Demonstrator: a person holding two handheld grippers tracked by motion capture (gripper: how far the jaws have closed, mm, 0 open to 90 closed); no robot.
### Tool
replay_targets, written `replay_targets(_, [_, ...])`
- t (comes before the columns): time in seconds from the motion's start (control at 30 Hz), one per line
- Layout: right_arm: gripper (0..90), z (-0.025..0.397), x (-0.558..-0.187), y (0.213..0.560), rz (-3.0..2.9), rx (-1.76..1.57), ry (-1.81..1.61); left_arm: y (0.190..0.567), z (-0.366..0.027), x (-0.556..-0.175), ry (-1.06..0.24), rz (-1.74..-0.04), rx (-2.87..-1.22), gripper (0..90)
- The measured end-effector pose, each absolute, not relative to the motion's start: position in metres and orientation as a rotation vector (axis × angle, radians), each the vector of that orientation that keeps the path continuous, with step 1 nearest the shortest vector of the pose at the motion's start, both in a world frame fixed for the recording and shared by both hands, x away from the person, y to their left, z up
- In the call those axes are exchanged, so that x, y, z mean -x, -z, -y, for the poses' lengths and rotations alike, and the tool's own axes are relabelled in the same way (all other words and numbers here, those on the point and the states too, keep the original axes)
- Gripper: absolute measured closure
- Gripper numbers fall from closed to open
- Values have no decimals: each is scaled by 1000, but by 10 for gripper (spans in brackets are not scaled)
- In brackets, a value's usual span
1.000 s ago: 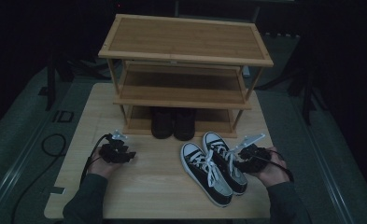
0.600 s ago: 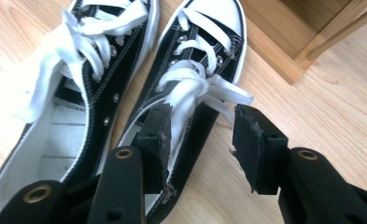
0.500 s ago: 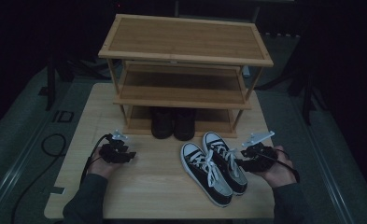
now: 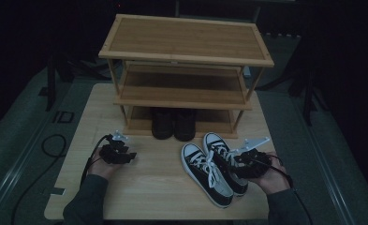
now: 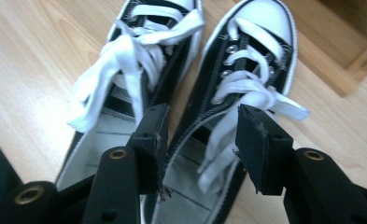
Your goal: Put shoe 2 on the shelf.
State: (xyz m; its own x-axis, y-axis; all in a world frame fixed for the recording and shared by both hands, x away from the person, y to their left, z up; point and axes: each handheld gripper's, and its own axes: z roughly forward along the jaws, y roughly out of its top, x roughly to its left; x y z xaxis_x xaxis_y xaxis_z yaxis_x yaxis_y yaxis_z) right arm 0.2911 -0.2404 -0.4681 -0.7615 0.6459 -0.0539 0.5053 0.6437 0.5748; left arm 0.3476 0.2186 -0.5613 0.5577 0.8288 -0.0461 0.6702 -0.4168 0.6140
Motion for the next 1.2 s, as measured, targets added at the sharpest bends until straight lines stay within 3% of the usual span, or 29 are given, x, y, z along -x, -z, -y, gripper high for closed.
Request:
replay_targets(0.17, [528, 237, -287, 471, -2639, -937, -818, 561, -219, -347, -356, -1200, -2206, 531])
replay_targets(0.37, [398, 233, -282, 477, -2639, -945, -811, 562, -219, -348, -354, -1199, -2204, 531])
replay_targets(0.73, [285, 225, -286, 494, -2647, -1025, -796, 562, -219, -348, -352, -1198, -2201, 531])
replay_targets(0.93, [294, 223, -290, 498, -2629, -1077, -812, 562, -220, -348, -348, -1199, -2198, 531])
replay_targets(1.2, [450, 212, -296, 508, -2608, -1110, -765, 562, -220, -348, -348, -1199, -2198, 531])
